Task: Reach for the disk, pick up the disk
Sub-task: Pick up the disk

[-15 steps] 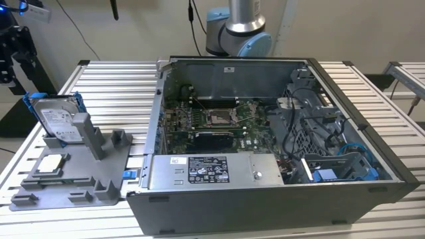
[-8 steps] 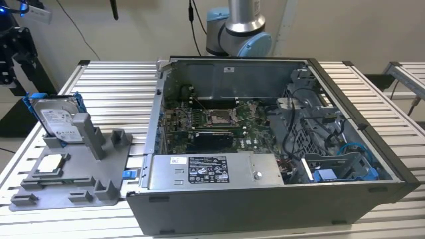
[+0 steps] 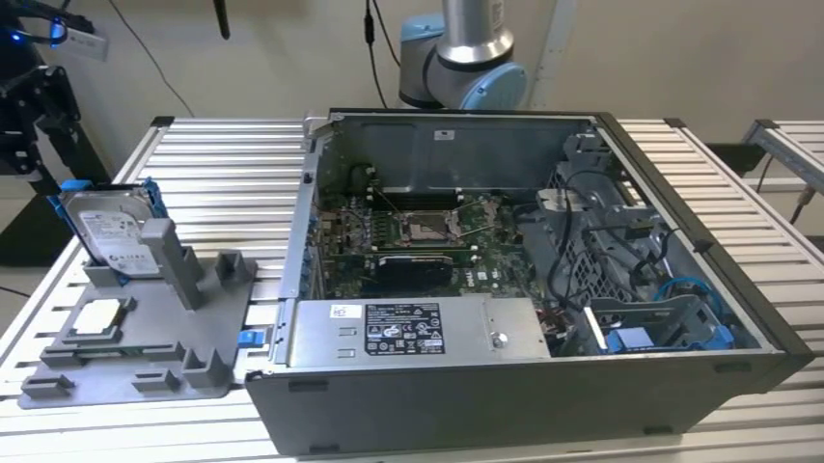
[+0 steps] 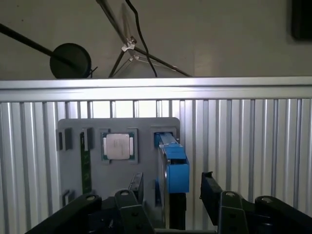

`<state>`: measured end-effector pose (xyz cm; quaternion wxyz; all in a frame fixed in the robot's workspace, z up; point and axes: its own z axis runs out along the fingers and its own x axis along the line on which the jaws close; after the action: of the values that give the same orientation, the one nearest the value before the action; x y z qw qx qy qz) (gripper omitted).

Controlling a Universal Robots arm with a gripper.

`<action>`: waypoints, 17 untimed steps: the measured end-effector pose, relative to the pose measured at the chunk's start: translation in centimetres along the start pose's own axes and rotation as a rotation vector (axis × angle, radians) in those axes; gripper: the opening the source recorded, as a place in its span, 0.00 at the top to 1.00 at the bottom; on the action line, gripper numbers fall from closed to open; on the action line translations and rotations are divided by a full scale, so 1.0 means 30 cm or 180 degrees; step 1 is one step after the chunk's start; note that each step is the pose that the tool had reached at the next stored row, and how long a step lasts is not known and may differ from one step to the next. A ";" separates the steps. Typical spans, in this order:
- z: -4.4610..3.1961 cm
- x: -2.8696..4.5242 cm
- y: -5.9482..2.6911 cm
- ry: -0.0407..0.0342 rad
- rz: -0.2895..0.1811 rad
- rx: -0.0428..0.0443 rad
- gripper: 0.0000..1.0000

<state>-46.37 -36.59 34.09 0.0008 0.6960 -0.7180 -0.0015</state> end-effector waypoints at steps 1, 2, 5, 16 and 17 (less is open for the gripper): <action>0.006 0.000 0.000 0.0000 0.0000 0.0000 0.00; 0.012 -0.001 0.000 0.0000 0.0000 0.0000 0.00; 0.030 -0.001 0.000 0.0000 0.0000 0.0000 0.00; 0.097 -0.008 -0.006 -0.0007 0.0000 0.0000 0.00; 0.103 -0.008 -0.006 -0.0007 -0.0001 0.0001 0.00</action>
<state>-46.20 -36.35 30.99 -0.0001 0.6961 -0.7180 -0.0022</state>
